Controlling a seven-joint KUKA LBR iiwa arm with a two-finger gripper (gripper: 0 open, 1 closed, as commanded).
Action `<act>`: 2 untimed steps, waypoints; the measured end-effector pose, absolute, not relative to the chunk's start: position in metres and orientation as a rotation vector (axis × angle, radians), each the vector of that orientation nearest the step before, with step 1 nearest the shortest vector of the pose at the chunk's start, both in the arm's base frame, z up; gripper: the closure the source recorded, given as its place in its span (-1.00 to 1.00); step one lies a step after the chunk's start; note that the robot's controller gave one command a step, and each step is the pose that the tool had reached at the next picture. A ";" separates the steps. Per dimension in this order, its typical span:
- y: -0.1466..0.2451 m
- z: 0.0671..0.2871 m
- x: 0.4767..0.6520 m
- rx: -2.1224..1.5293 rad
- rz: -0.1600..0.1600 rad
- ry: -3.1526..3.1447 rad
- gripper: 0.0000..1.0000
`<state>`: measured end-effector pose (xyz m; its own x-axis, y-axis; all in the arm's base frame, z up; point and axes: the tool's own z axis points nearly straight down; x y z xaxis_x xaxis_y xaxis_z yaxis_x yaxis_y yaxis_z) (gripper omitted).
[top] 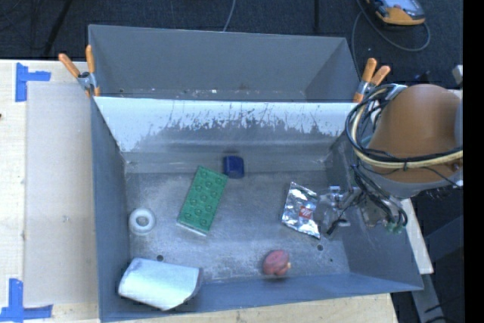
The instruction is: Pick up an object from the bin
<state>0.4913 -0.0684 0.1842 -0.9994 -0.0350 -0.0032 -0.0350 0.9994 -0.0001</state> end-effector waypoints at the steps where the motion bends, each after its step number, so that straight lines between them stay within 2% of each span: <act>1: -0.099 0.130 0.590 -0.095 -0.001 3.136 1.00; 2: -0.098 0.132 0.588 -0.095 0.000 3.139 -1.00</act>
Offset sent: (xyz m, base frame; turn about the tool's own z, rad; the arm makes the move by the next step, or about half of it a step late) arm 0.0964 -0.0301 -0.0514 -0.0261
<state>0.5882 -0.0980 0.1323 -0.9982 -0.0606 -0.0013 -0.0606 0.9982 0.0001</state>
